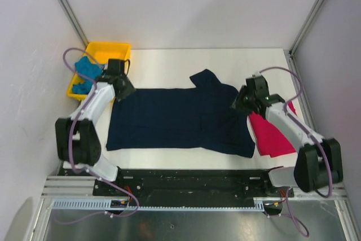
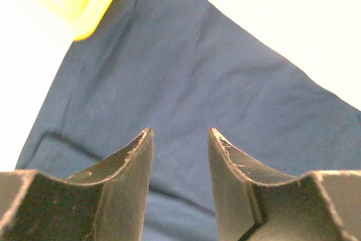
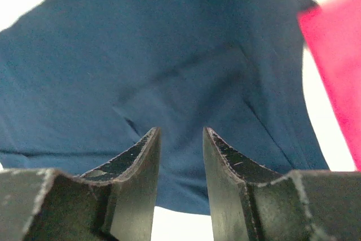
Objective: Fold and stack the t-shirts
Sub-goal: Fold the flattened tshirt in 1/3 of the way, then grap the side of the flattened tshirt furthest away from the robot with both arms
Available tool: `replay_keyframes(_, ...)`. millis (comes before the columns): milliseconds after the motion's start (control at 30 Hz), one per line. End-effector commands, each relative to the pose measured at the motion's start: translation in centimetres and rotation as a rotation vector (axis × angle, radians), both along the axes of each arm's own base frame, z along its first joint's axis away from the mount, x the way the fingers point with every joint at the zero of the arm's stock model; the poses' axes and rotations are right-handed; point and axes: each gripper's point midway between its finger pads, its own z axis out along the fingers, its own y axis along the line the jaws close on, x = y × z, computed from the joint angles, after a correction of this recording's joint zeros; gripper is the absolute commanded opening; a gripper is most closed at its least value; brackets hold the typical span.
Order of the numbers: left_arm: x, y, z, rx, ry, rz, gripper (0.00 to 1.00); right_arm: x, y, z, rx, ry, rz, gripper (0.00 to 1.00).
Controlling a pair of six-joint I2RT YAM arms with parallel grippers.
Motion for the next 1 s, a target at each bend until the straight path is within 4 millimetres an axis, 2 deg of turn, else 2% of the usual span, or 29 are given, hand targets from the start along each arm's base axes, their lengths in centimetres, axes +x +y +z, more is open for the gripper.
replay_keyframes(0, 4.9, 1.7, -0.6, 0.123, 0.024, -0.056, 0.47, 7.7, 2.6, 3.3, 0.007, -0.224, 0.115, 0.41)
replay_keyframes(133, 8.8, 2.6, -2.1, 0.156, 0.043, -0.034, 0.46, 10.8, 4.2, 2.6, 0.036, -0.245, 0.145, 0.41)
replay_keyframes(300, 11.1, 4.2, -4.1, 0.197, 0.067, 0.042, 0.45, 12.4, 5.2, 1.7, 0.04, -0.251, 0.177, 0.41)
replay_keyframes(433, 11.4, 5.8, -5.0, 0.231, 0.08, 0.121, 0.45, 12.7, 5.4, 0.6, 0.037, -0.236, 0.194, 0.41)
replay_keyframes(633, 10.7, 7.0, -6.0, 0.259, 0.097, 0.201, 0.46, 12.8, 5.1, -0.3, 0.023, -0.218, 0.199, 0.41)
replay_keyframes(967, 11.6, 6.4, -8.3, 0.205, 0.115, 0.236, 0.46, 13.0, 5.1, -0.7, 0.022, -0.217, 0.213, 0.41)
